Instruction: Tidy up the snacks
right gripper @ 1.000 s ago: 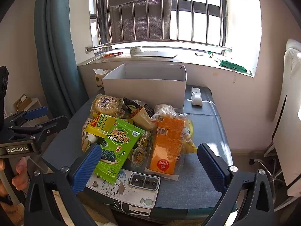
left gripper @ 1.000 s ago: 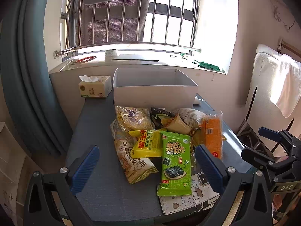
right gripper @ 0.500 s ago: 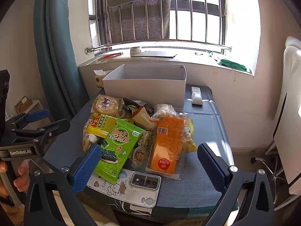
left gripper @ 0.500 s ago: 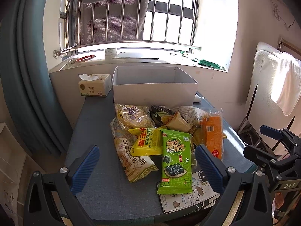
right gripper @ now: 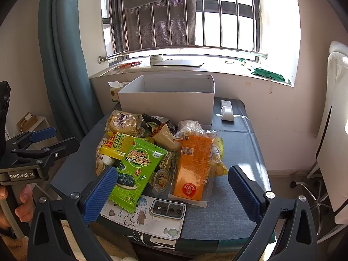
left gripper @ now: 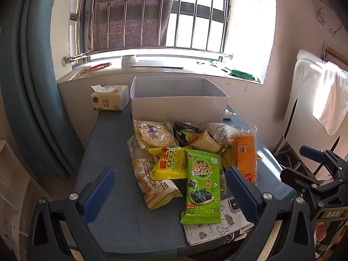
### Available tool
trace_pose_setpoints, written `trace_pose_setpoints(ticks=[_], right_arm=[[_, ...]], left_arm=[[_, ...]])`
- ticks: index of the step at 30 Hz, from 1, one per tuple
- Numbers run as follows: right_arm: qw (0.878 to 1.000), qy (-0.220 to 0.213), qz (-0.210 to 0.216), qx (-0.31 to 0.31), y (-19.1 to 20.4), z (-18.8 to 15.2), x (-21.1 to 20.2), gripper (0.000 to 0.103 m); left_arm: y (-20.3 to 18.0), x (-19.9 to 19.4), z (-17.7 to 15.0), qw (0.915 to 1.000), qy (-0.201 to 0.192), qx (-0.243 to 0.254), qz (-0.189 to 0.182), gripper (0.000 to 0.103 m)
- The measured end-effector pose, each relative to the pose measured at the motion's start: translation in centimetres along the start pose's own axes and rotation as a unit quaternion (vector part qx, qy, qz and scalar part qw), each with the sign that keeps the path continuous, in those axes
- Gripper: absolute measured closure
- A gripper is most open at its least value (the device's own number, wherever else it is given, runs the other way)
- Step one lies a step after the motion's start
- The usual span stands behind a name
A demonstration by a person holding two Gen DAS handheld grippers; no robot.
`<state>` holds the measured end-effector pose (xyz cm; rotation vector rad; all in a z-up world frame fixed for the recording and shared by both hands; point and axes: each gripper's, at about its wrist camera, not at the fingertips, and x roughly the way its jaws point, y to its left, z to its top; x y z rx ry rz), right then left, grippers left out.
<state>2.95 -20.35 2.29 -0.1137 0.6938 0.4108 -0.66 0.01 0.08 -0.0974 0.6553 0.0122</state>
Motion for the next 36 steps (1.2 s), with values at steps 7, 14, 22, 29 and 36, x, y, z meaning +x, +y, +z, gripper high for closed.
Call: trace_pose_setpoints(ticks=[7,14,22,29,36], right_arm=[[1.0,-0.001,0.001,0.0,0.1,0.0,0.0,0.0],[1.0,0.002,0.002,-0.001,0.1,-0.2,0.1,0.0],[1.0,0.005,0.002,0.003,-0.1,-0.3,0.2,0.0],[1.0,0.006,0.003,0.005,-0.2,-0.5,0.4,0.0],[1.0,0.019,0.0,0.021,-1.0,-1.0,1.5,0.0]], left_arm=[[0.1,-0.1,0.1,1.0,-0.002,-0.001,0.0,0.0],[0.0,-0.1,-0.1,1.0,0.0,0.002,0.002,0.0],[0.0,-0.1,-0.1,1.0,0.002,0.0,0.003,0.0],[0.2,-0.1,-0.1,1.0,0.001,-0.004,0.003,0.0],[0.4,-0.1,-0.1,1.0,0.001,-0.006,0.003,0.0]])
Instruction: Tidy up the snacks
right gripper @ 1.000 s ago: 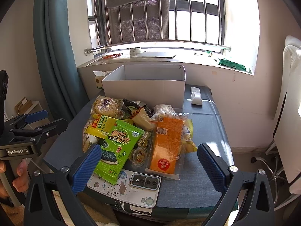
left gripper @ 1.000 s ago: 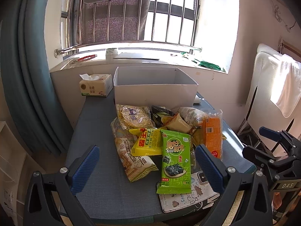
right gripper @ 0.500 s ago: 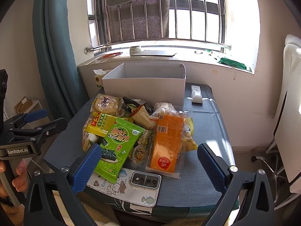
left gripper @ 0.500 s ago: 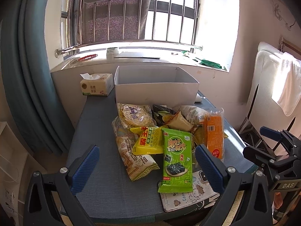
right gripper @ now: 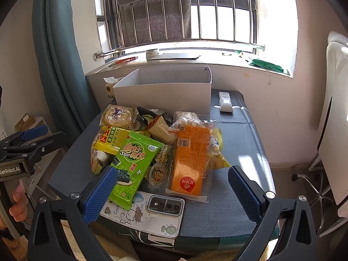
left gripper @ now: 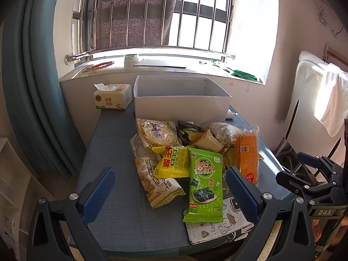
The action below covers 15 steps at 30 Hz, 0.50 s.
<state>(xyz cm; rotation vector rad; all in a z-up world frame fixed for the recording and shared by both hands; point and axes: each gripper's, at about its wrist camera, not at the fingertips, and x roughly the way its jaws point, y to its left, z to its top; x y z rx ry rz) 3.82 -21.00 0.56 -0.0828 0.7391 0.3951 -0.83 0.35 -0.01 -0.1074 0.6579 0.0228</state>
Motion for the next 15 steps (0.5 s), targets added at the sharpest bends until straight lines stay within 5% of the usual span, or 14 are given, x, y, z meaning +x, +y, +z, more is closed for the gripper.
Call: trace_pose_setpoints(ticks=[15], right_arm=[[0.997,0.043,-0.055,0.03,-1.8,1.3,9.0,0.0]], left_arm=[[0.5,0.4,-0.4,1.0,0.006,-0.007,-0.001,0.0]])
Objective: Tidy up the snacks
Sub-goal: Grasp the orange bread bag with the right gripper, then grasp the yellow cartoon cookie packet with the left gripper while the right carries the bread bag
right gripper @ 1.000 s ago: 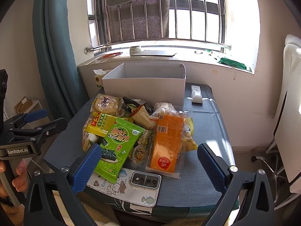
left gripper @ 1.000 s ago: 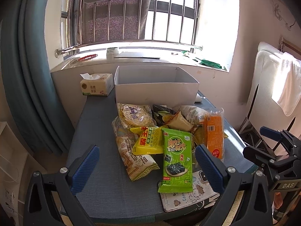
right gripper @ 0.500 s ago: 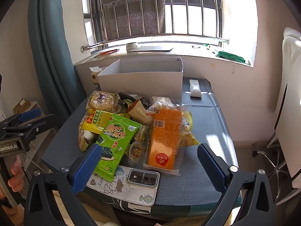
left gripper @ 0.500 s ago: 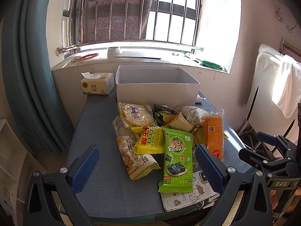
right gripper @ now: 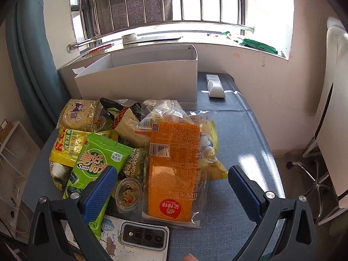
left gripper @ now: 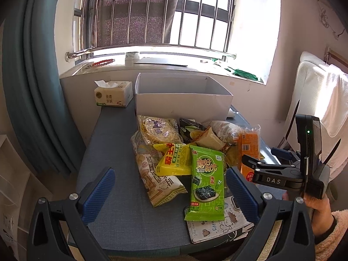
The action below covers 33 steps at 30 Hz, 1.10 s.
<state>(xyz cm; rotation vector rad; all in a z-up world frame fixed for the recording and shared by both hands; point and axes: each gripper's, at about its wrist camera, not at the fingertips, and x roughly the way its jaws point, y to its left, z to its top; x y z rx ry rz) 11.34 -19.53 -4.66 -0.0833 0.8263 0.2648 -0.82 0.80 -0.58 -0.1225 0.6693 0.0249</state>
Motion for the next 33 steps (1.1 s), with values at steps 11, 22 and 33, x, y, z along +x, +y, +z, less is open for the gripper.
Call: trace_pose_setpoints(ticks=[11,22,33], right_arm=[[0.999,0.017,-0.047,0.017,0.3,0.4,3.0,0.045],[0.997,-0.038,0.029,0.065,-3.2,0.2,-3.1,0.046],[0.995,-0.066,0.029,0.063,-3.6,-0.2,-6.3,0.046]], left_arm=[[1.1,1.2,-1.0,0.9998,0.018,-0.01,0.005,0.0],[2.4,4.9,0.7,0.9993,0.033,-0.007,0.014,0.0],[-1.6,18.3,6.4,0.9755,0.112,0.125,0.142,0.0]])
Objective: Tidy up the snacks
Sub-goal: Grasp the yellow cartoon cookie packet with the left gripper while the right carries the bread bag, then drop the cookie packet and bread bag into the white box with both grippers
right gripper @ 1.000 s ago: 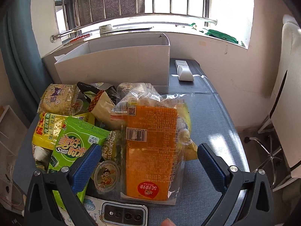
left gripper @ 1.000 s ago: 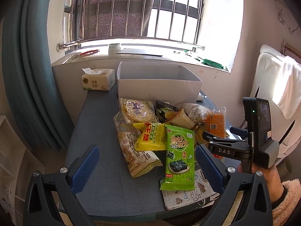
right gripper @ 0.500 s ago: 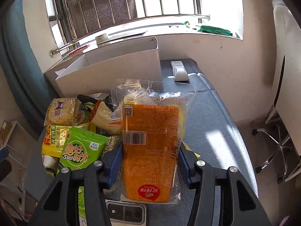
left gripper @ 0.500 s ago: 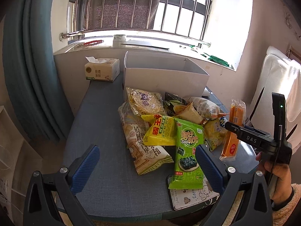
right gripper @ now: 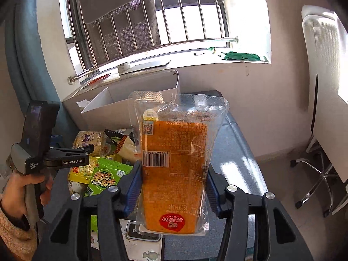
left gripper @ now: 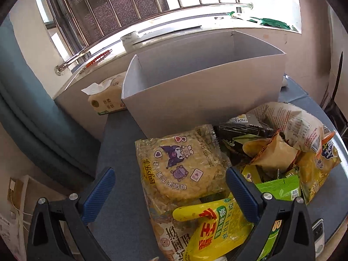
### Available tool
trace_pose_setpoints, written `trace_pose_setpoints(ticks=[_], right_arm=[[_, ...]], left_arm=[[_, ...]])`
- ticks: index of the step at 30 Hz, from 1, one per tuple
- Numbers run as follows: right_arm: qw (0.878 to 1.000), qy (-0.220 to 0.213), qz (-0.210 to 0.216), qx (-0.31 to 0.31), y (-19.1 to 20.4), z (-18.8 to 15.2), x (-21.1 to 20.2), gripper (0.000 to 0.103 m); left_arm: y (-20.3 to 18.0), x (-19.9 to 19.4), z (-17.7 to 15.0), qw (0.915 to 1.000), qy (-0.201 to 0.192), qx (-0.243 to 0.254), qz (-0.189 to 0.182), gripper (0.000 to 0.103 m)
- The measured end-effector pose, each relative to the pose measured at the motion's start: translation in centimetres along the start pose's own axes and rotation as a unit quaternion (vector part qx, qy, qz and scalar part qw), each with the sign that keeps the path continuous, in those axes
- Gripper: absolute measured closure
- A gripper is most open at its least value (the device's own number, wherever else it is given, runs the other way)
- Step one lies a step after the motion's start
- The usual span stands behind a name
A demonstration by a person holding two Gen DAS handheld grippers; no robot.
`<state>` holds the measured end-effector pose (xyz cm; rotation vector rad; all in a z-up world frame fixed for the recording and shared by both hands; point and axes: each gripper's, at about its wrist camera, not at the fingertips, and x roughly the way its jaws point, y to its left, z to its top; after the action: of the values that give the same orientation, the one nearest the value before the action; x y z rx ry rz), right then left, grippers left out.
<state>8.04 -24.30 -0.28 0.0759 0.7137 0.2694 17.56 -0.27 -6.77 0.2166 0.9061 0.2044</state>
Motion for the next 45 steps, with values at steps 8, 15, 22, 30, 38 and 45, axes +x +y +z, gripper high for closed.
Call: trace_pose_setpoints(ticks=[8,15,22,30,38,45], right_arm=[[1.0,0.011,0.005,0.006,-0.7,-0.3,0.5,0.046],[1.0,0.012,0.016,0.007,-0.5,-0.3,0.6,0.046],[0.998,0.003,0.057,-0.007,0.8,3.4,1.9,0.046],[0.995,0.008,0.081,-0.052,3.1,16.4,10.4,0.046],[0.992,0.102,0.044,-0.063,4.5,23.9,21.8,0.045],[0.992,0.115,0.049,-0.032,3.3,23.7,23.5,0.0]], left_arm=[[-0.6,3.8,1.2,0.9986,0.037,-0.025,-0.027,0.018],[2.7,1.5,0.6,0.9916,0.003,-0.078,-0.103,0.024],[7.0,-4.0,2.9,0.9705,-0.099,-0.132,-0.176,0.024],[9.6,-3.1,12.3,0.9607,-0.125,-0.163,-0.187,0.024],[8.4,3.2,17.8,0.9719,-0.081,-0.145,-0.167,0.024],[8.9,5.4,16.6,0.9638,-0.06,-0.172,-0.195,0.0]])
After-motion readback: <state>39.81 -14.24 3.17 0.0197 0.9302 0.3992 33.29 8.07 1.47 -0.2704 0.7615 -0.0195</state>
